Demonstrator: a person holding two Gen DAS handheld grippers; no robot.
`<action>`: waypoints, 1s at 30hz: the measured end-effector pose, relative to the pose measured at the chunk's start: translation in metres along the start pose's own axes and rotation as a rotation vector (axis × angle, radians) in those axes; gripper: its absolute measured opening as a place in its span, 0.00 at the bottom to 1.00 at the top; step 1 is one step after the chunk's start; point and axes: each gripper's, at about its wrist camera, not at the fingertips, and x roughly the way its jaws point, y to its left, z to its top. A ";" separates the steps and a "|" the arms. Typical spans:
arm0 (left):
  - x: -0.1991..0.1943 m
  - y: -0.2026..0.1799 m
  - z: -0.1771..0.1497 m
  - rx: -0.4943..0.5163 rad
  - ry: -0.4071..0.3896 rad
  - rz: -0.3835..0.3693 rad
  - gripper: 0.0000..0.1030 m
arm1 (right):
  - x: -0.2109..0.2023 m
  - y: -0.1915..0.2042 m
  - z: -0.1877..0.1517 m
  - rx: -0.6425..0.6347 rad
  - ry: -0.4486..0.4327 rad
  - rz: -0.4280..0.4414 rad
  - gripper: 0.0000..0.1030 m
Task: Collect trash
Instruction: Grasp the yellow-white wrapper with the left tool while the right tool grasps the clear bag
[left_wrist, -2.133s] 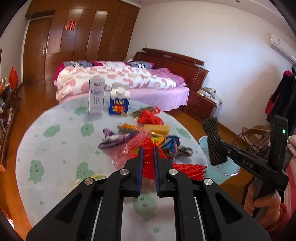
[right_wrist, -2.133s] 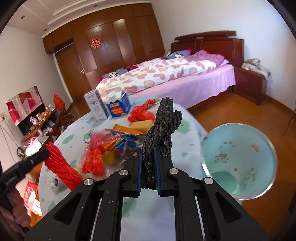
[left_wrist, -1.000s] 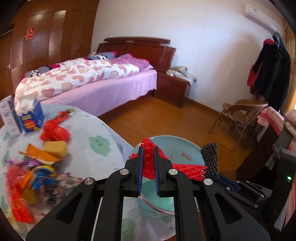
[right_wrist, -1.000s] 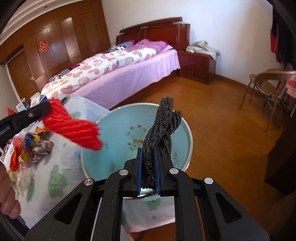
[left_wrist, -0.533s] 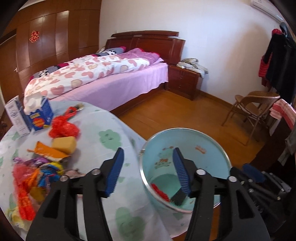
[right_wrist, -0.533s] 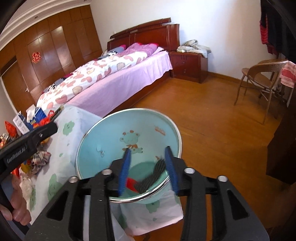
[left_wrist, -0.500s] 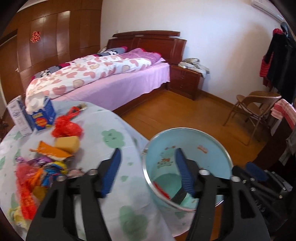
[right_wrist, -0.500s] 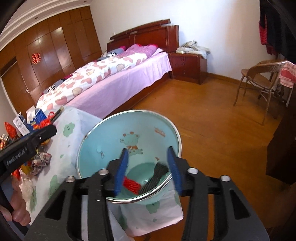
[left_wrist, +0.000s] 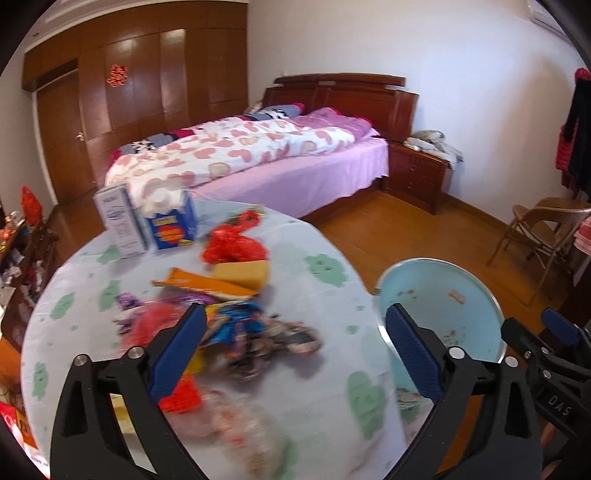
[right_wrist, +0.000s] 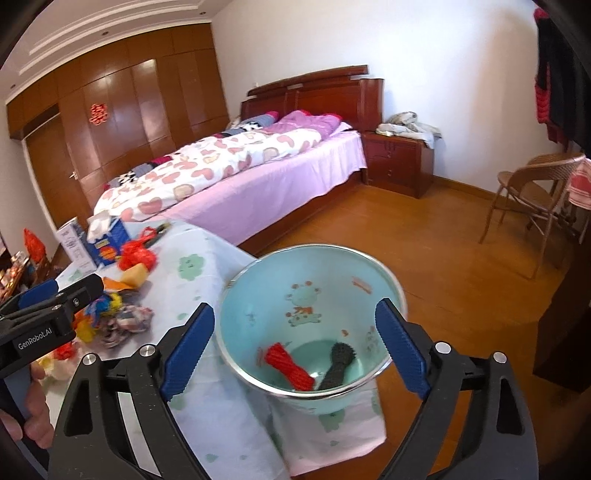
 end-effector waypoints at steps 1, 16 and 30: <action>-0.004 0.004 -0.001 -0.004 -0.004 0.006 0.94 | -0.001 0.006 -0.001 -0.010 0.001 0.011 0.86; -0.039 0.087 -0.035 -0.071 0.009 0.134 0.94 | -0.009 0.088 -0.017 -0.109 0.018 0.082 0.93; -0.052 0.153 -0.063 -0.144 0.049 0.212 0.94 | -0.008 0.145 -0.032 -0.178 0.040 0.185 0.93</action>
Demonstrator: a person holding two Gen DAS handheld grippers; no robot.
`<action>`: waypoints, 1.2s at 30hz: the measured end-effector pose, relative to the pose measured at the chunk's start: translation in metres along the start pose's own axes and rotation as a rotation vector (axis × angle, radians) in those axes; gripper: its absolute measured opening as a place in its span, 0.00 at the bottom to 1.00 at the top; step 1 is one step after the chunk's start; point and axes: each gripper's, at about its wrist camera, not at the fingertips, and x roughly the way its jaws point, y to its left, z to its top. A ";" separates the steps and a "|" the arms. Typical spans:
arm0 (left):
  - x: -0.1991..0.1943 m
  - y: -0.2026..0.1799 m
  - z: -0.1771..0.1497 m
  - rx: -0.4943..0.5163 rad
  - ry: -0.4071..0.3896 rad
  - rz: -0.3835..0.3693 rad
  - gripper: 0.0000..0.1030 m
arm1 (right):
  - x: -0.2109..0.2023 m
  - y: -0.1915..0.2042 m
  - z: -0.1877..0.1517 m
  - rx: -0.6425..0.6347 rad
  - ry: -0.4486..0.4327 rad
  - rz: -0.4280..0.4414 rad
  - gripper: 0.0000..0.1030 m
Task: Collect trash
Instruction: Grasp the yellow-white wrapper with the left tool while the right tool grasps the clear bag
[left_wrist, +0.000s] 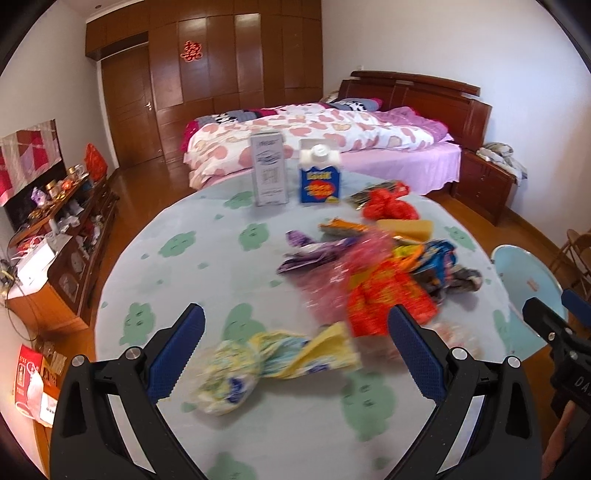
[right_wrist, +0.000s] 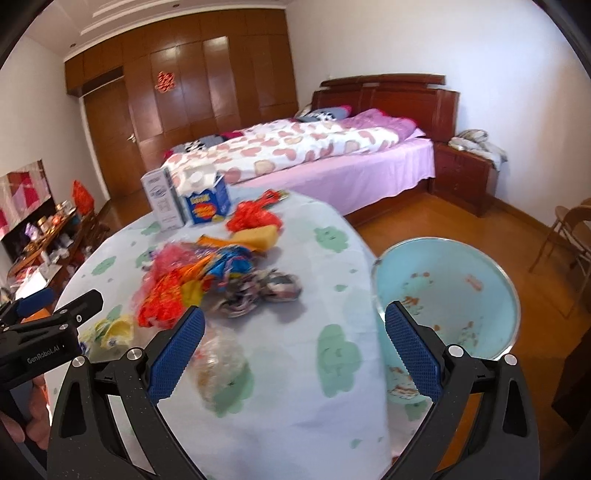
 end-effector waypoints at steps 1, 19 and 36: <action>0.000 0.007 -0.003 -0.005 0.005 0.000 0.94 | 0.001 0.003 0.000 -0.011 0.005 0.007 0.93; 0.017 0.072 -0.040 0.010 0.071 -0.120 0.94 | 0.038 0.057 -0.023 -0.164 0.146 0.122 0.72; 0.050 0.026 -0.043 0.161 0.119 -0.082 0.45 | 0.068 0.072 -0.034 -0.237 0.253 0.168 0.25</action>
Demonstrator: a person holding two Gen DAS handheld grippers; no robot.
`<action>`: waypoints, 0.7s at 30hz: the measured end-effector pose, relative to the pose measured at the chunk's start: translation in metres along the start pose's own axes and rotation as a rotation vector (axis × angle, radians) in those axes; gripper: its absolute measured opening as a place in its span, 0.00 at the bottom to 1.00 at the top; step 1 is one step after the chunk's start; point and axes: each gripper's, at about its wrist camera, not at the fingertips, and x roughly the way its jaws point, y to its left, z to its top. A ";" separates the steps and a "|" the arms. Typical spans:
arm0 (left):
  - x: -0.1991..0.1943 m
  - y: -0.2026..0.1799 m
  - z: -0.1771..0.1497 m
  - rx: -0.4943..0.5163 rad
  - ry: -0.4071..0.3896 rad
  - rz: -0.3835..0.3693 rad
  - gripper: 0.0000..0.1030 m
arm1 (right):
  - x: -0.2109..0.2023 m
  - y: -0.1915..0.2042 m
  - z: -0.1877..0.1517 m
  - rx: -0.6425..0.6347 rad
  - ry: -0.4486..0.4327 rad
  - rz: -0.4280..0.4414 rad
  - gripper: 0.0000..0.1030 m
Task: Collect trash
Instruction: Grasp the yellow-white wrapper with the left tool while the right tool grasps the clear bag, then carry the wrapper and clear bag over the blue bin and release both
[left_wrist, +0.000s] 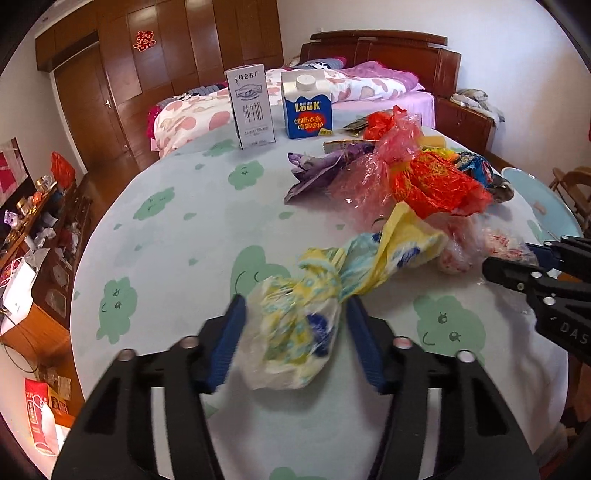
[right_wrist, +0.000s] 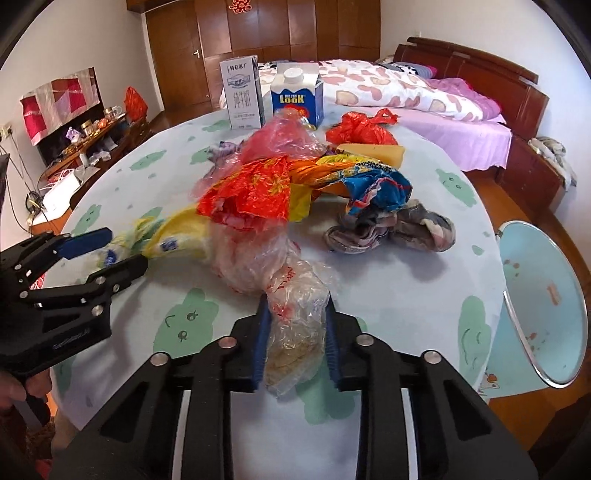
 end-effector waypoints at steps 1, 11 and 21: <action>-0.001 0.000 0.000 -0.006 -0.005 -0.008 0.40 | -0.004 -0.001 0.000 0.000 -0.008 -0.003 0.24; -0.029 0.006 0.006 -0.105 -0.079 -0.044 0.29 | -0.050 0.003 0.007 -0.037 -0.123 0.001 0.23; -0.082 0.013 0.020 -0.146 -0.188 -0.042 0.29 | -0.084 0.005 0.018 -0.052 -0.206 0.028 0.23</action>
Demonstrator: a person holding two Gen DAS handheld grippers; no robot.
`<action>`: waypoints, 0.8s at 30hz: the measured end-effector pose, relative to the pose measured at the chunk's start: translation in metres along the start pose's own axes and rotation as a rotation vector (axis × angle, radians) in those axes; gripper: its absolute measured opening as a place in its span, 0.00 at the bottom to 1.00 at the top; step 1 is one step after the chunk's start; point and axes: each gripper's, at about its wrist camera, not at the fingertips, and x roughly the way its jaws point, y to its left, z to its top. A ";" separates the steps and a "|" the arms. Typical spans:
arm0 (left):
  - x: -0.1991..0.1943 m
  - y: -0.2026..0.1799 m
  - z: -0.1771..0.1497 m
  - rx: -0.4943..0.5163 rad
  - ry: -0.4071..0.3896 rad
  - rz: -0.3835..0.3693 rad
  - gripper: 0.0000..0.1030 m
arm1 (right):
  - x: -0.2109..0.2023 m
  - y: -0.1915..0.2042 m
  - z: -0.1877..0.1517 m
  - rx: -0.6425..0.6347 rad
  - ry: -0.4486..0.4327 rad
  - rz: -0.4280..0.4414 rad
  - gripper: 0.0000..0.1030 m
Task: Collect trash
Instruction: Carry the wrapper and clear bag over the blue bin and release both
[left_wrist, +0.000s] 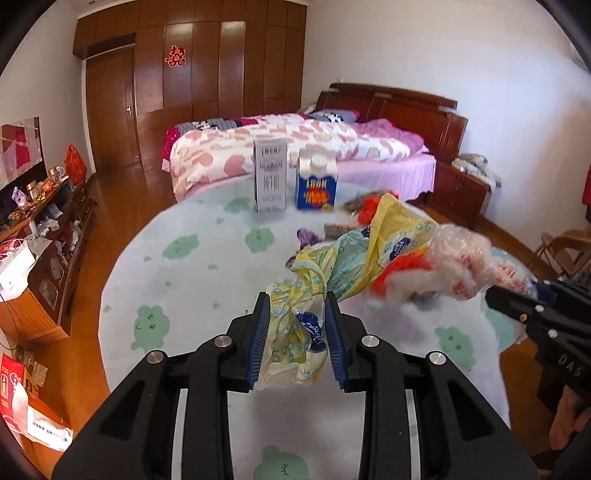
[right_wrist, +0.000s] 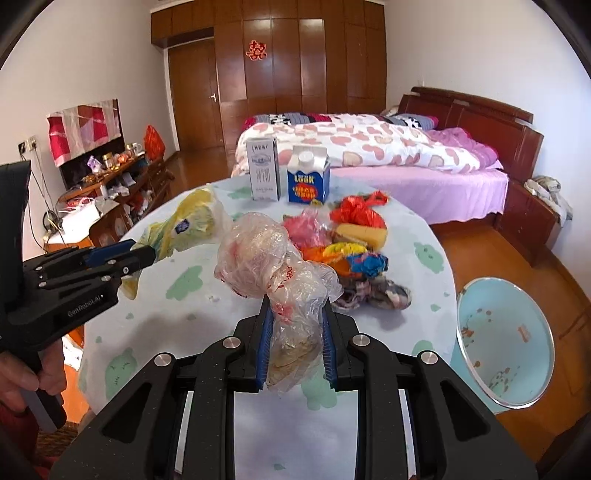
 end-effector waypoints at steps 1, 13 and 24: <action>-0.004 -0.001 0.002 0.000 -0.010 0.001 0.29 | -0.002 0.001 0.001 -0.007 -0.007 -0.001 0.23; -0.029 -0.001 0.013 -0.024 -0.065 0.030 0.29 | -0.031 -0.007 0.010 0.017 -0.097 0.001 0.23; -0.032 -0.014 0.019 -0.025 -0.081 0.046 0.29 | -0.045 -0.027 0.007 0.067 -0.132 -0.035 0.23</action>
